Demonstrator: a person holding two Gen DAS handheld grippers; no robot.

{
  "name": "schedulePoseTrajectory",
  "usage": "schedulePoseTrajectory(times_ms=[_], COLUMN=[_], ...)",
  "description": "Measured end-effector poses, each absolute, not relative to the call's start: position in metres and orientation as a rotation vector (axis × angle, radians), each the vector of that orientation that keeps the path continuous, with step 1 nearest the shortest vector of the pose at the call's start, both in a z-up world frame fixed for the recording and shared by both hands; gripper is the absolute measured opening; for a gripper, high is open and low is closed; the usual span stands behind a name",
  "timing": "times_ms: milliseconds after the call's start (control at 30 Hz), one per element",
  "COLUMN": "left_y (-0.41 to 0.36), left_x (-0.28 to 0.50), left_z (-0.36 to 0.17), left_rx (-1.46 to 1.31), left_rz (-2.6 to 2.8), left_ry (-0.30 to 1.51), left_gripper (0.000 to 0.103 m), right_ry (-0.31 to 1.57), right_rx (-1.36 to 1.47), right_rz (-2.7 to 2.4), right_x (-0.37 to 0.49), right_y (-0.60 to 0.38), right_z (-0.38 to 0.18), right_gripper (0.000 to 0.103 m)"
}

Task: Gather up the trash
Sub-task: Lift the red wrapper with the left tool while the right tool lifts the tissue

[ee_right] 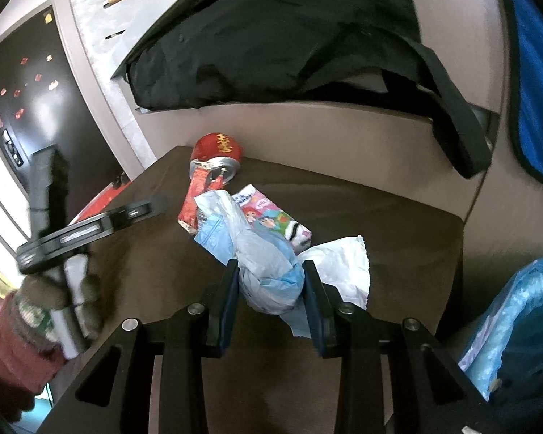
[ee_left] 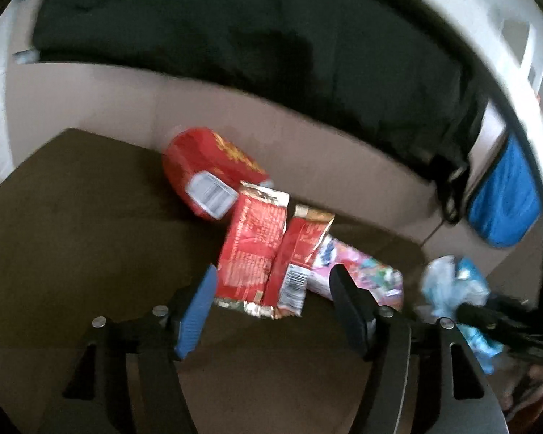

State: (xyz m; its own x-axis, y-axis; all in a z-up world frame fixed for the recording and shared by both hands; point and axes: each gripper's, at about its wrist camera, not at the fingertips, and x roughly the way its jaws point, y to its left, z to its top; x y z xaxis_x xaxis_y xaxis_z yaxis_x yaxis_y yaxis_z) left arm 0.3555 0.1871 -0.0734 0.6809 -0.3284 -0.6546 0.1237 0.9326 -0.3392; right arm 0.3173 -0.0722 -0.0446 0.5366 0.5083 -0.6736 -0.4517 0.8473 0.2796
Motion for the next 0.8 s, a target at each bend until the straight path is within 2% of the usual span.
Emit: schedulePoseTrajectory(times_ms=[133, 200, 400, 433, 467, 500, 533, 567, 600, 800], left_y=[0.195, 0.193, 0.157, 0.155, 0.155, 0.155, 0.156, 0.156, 0.156, 0.152], left_x=[0.389, 0.393, 0.386, 0.386, 0.384, 0.383, 0.379, 0.375, 0.369, 0.328], left_z=[-0.089, -0.092, -0.091, -0.091, -0.089, -0.087, -0.084, -0.082, -0.079, -0.057], left_rx=[-0.377, -0.417, -0.203, -0.194, -0.195, -0.199, -0.203, -0.201, -0.194, -0.17], left_rz=[-0.277, -0.298, -0.257, -0.241, -0.228, -0.218, -0.208, -0.2, -0.192, -0.196], left_ry=[0.855, 0.872, 0.884, 0.886, 0.881, 0.872, 0.859, 0.848, 0.837, 0.791], left_gripper=[0.066, 0.07, 0.07, 0.064, 0.053, 0.05, 0.041, 0.026, 0.021, 0.02], right_ry=[0.832, 0.837, 0.856, 0.856, 0.854, 0.851, 0.85, 0.849, 0.849, 0.84], right_rx=[0.086, 0.087, 0.118, 0.124, 0.129, 0.131, 0.131, 0.128, 0.127, 0.105], right_rz=[0.563, 0.557, 0.552, 0.553, 0.553, 0.554, 0.554, 0.555, 0.556, 0.578], right_x=[0.321, 0.321, 0.327, 0.327, 0.327, 0.326, 0.325, 0.324, 0.323, 0.31], right_y=[-0.079, -0.083, -0.089, -0.09, -0.09, -0.09, -0.09, -0.09, -0.091, -0.088], right_z=[-0.05, -0.054, -0.066, -0.066, -0.067, -0.067, -0.066, -0.066, -0.066, -0.06], right_gripper=[0.031, 0.031, 0.031, 0.031, 0.031, 0.031, 0.031, 0.031, 0.031, 0.031])
